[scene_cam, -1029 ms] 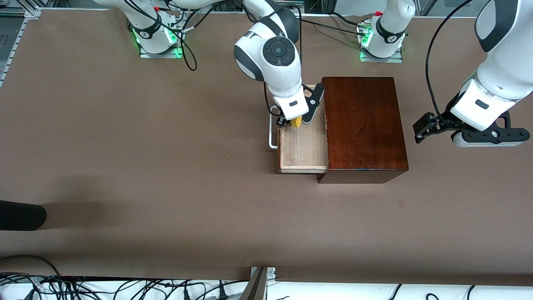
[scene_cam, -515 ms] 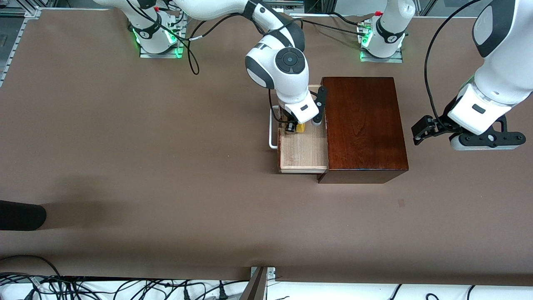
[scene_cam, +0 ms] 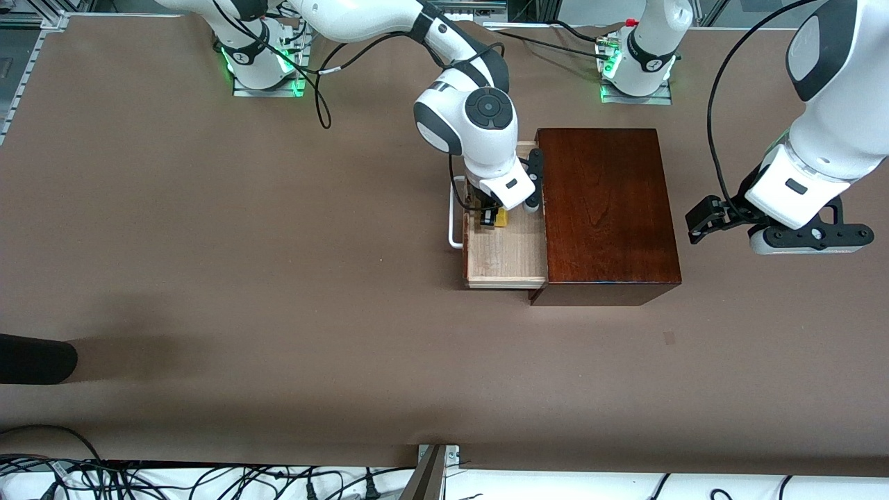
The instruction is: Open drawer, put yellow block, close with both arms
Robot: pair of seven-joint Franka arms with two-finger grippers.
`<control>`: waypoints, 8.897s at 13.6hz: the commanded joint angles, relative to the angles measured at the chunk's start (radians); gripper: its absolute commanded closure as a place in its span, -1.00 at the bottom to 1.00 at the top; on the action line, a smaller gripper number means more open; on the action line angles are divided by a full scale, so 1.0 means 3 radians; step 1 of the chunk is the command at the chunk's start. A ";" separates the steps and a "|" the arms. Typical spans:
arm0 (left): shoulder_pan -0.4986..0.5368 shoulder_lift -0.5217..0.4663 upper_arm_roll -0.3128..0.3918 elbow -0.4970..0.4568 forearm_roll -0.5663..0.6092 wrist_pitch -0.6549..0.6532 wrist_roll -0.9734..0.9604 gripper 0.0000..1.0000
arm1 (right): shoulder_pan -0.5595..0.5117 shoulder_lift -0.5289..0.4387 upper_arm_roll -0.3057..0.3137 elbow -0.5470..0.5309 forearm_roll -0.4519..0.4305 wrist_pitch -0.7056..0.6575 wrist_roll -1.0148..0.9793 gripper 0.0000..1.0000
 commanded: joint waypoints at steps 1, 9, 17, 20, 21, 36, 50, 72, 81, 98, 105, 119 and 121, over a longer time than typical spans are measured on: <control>-0.0008 0.0050 -0.0005 0.0109 0.0083 -0.0035 0.0067 -1.00 | 0.0057 0.0080 -0.0029 0.0126 -0.0090 -0.0010 -0.0033 1.00; -0.0003 0.0050 -0.0005 0.0109 0.0083 -0.0035 0.0067 -1.00 | 0.0109 0.0111 -0.0055 0.0131 -0.0131 -0.0010 0.0018 0.19; -0.0008 0.0050 -0.0005 0.0109 0.0083 -0.0035 0.0067 -1.00 | 0.0109 0.0080 -0.0045 0.0186 -0.0121 -0.0127 0.0207 -1.00; -0.0003 0.0050 -0.0005 0.0109 0.0083 -0.0035 0.0067 -1.00 | 0.0104 0.0080 -0.0034 0.0447 -0.0116 -0.0464 0.0228 -1.00; -0.0003 0.0050 -0.0005 0.0109 0.0083 -0.0035 0.0067 -1.00 | 0.0104 0.0060 -0.0034 0.0483 -0.0111 -0.0530 0.0228 -1.00; -0.0003 0.0050 -0.0005 0.0109 0.0083 -0.0035 0.0067 -1.00 | -0.1087 -0.0631 -0.0090 0.0483 0.0293 -0.1226 0.0365 -1.00; 0.0008 0.0096 -0.0005 0.0109 0.0083 -0.0035 0.0067 -1.00 | -0.1961 -0.2123 -0.0484 -0.1264 0.0252 -0.1053 0.1653 -1.00; 0.0151 0.0162 0.0062 0.0262 0.0021 -0.0030 0.0000 -1.00 | -0.2489 -0.2651 -0.0454 -0.1843 0.0017 -0.1201 0.2099 -1.00; 0.0028 0.0167 -0.0188 0.0283 -0.0219 -0.0209 -0.0826 -1.00 | -0.2458 -0.2605 -0.0448 -0.1833 0.0022 -0.1165 0.2247 -1.00; -0.1801 0.1153 -0.0256 0.0512 -0.0178 -0.0224 -0.4483 -1.00 | -0.2473 -0.2553 -0.0454 -0.1823 0.0007 -0.1160 0.2247 -1.00; -0.2058 0.1619 -0.0230 0.0885 -0.0183 -0.0004 -0.4990 -1.00 | -0.2473 -0.2548 -0.0454 -0.1823 0.0002 -0.1155 0.2242 -1.00; -0.2104 0.1906 -0.0199 0.1060 -0.0101 0.0088 -0.5302 1.00 | -0.2484 -0.2528 -0.0459 -0.1823 0.0002 -0.1165 0.2191 -1.00; -0.2043 0.1921 -0.0199 0.1050 -0.0091 0.0083 -0.5302 1.00 | -0.2484 -0.2523 -0.0459 -0.1823 0.0002 -0.1165 0.2191 -1.00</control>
